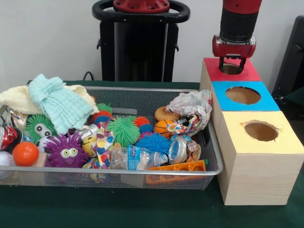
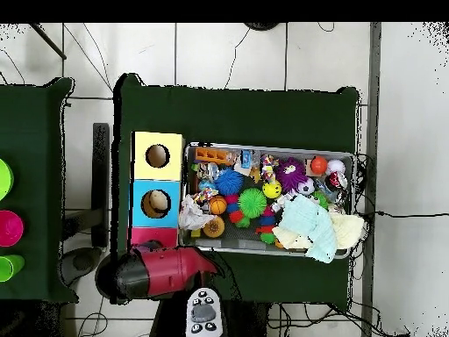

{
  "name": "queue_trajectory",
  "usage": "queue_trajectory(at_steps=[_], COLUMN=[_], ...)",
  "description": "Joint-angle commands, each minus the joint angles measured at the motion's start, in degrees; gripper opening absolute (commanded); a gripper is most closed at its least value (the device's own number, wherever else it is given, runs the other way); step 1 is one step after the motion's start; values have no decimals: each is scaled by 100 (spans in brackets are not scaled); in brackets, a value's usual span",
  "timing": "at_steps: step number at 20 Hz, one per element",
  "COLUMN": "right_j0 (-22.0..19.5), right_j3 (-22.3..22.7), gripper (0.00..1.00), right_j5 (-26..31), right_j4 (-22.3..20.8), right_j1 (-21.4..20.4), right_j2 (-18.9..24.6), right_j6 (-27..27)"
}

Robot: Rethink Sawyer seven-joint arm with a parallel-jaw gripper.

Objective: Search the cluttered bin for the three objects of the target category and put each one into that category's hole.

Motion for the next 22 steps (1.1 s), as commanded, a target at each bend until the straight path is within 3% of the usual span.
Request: queue_trajectory(at_steps=[1, 4, 5, 22], right_j0=[-340, -352, -360, -364], right_j3=[-127, -146, -126, -91], gripper=[100, 100, 0, 0], right_j5=[973, 991, 964, 956], right_j4=[198, 158, 152, 158], right_j1=[-753, -755, -761, -816], right_j2=[-115, -120, -109, -72], right_j6=[575, 580, 600, 626])
